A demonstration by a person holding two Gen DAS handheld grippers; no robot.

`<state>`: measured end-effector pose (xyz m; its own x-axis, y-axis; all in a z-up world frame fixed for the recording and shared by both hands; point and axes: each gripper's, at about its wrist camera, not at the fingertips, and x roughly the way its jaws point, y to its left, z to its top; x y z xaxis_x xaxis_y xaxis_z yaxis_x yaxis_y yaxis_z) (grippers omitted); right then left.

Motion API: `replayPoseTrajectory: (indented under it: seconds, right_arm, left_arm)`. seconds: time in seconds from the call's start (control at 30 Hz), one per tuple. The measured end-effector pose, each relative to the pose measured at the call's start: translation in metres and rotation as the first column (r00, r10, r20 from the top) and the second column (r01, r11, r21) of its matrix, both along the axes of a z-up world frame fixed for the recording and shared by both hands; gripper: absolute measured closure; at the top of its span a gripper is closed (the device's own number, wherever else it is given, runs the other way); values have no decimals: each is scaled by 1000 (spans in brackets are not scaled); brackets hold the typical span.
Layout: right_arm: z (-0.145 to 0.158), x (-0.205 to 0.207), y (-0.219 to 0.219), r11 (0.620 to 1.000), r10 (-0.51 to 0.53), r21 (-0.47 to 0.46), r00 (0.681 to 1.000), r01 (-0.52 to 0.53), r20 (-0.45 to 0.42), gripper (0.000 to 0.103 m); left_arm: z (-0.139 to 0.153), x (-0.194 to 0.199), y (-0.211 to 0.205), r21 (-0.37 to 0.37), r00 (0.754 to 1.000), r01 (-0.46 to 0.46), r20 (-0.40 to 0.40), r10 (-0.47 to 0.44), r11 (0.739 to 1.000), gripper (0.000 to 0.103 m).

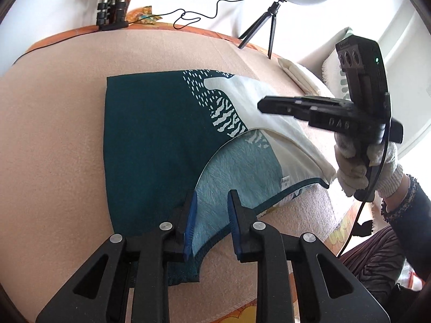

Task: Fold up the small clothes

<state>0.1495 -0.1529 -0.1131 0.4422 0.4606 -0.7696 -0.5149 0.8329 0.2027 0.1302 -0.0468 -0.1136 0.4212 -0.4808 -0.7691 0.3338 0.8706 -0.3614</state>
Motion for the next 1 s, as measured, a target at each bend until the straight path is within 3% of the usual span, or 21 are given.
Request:
replayPoseTrajectory:
  seconds: [0.07,0.2,0.33,0.5,0.57,0.67,0.8,1.0]
  right_arm:
    - [-8,-9,13,995,32,-92,999,-31,13,81]
    - [-24,-15,17,987,33,-157,999,-35,-14,81]
    - [-13,-23,3,990,45,-130,998,-52,-53,75]
    - [14,-31,-49,995,-42,83,996,48,-75,62]
    - [18,-27,-73,978,-107,168,989,123,-98,49]
    - [14,-19,-108,932,-200,275,966,238,-162,46]
    - [0,-4,-134,879,-239,357,940,317,-245,38]
    - [-28,12,-148,831,-264,394,902,393,-342,38]
  left_arm:
    - [6,-5,2,3,1000,-9,26,9,1000,80]
    - [18,-11,20,-16,996,-59,59,60,998,47]
    - [22,-9,56,-70,989,-143,25,145,987,46]
    - [1,-10,103,-172,963,-262,-118,244,950,46]
    - [-12,-14,112,-208,948,-295,-187,258,933,46]
    - [-26,-19,119,-266,927,-330,-270,259,906,46]
    - [-30,-25,120,-322,917,-353,-303,257,879,46]
    - [-34,-20,115,-391,911,-356,-348,222,849,46]
